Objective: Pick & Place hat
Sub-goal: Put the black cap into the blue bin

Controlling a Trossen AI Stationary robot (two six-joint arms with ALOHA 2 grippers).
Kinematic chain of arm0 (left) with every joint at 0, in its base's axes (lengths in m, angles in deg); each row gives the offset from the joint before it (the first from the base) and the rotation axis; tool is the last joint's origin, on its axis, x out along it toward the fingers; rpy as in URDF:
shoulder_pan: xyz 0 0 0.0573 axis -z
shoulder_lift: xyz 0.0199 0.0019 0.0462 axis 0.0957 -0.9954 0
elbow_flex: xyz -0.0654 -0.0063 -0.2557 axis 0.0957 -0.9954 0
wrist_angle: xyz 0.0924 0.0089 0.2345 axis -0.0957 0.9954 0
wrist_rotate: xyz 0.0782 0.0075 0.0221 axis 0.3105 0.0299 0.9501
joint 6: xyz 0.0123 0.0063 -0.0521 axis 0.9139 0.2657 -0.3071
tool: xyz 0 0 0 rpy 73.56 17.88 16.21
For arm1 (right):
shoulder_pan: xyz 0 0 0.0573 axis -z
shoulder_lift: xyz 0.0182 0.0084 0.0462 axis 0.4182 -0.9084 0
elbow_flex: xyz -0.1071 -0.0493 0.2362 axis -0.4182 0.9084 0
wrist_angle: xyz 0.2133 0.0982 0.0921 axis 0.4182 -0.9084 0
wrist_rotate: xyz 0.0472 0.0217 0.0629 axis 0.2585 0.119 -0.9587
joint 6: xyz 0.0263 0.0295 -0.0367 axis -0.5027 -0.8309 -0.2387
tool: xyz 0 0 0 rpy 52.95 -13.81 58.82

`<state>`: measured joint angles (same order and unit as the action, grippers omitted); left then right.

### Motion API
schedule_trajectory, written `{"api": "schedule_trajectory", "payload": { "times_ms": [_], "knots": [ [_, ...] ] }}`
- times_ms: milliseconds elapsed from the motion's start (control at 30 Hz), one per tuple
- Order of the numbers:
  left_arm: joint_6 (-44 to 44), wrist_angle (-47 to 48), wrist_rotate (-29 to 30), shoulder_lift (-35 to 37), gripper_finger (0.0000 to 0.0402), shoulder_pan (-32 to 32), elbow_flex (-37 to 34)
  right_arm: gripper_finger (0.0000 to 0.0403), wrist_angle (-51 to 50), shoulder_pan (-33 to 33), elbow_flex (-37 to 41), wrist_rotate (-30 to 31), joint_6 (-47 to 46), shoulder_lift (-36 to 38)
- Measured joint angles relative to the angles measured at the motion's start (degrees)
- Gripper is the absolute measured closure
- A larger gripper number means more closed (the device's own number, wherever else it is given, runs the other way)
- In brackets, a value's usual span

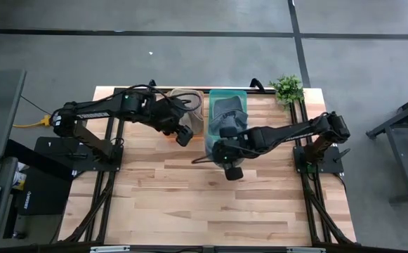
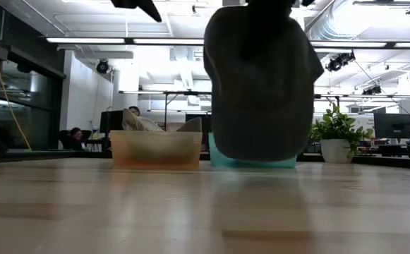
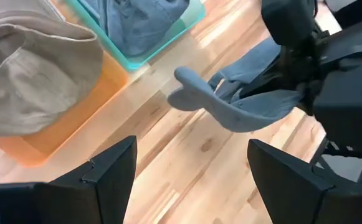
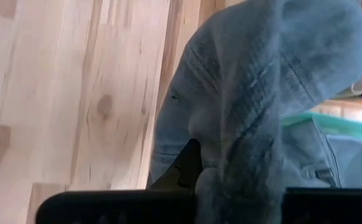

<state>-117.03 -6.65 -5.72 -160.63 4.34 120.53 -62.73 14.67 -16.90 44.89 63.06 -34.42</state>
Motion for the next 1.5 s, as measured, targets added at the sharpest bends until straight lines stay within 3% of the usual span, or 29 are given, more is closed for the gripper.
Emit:
{"api": "schedule_trajectory", "payload": {
  "times_ms": [133,267,367,433,533,600,667,733,1000,1233,1500],
  "knots": [
    [-1.18,-1.76,-0.24,1.37,0.0119,0.0,0.12,0.0402,-1.94,-1.26,0.0,1.64,-1.43,0.99],
    [-2.86,-8.96,-0.88,4.33,0.0119,0.0,-5.35,0.0402,-1.9,-1.46,0.0,2.19,-2.96,3.04],
    [-4.62,-13.37,-2.0,9.16,0.0119,0.0,-14.32,0.0402,-2.14,-1.39,0.0,3.26,-3.47,4.54],
    [-7.21,-23.6,-3.68,11.74,0.0119,0.02,-20.48,0.0402,-2.56,-1.37,0.0,3.67,-3.46,5.64],
    [-10.55,-29.61,-5.68,17.27,0.0119,0.04,-32.01,0.0402,-3.5,-1.37,0.0,3.67,-3.45,6.75],
    [-13.02,-40.29,-6.77,20.13,0.0119,0.03,-37.9,0.0402,-4.19,-1.24,0.0,4.02,-3.32,6.81],
    [-15.16,-42.5,-7.14,24.32,0.0119,0.01,-44.42,0.0402,-4.51,-1.17,0.0,4.08,-2.99,6.9],
    [-16.55,-50.63,-7.77,27.62,0.0119,-0.03,-49.23,0.0402,-4.93,-1.12,0.0,3.91,-2.55,6.9],
    [-21.02,-67.62,-10.25,40.79,0.0119,-2.0,-66.59,0.0402,-5.4,0.72,0.0,3.53,-4.07,6.75],
    [-23.37,-70.79,-10.41,52.08,0.0119,-4.33,-78.87,0.0402,-4.81,3.7,-0.04,2.72,-5.03,6.75],
    [-24.02,-70.58,-13.15,64.13,0.0131,-9.4,-87.56,0.0402,-5.21,6.65,-5.61,2.84,-4.09,6.7]
  ]
}}
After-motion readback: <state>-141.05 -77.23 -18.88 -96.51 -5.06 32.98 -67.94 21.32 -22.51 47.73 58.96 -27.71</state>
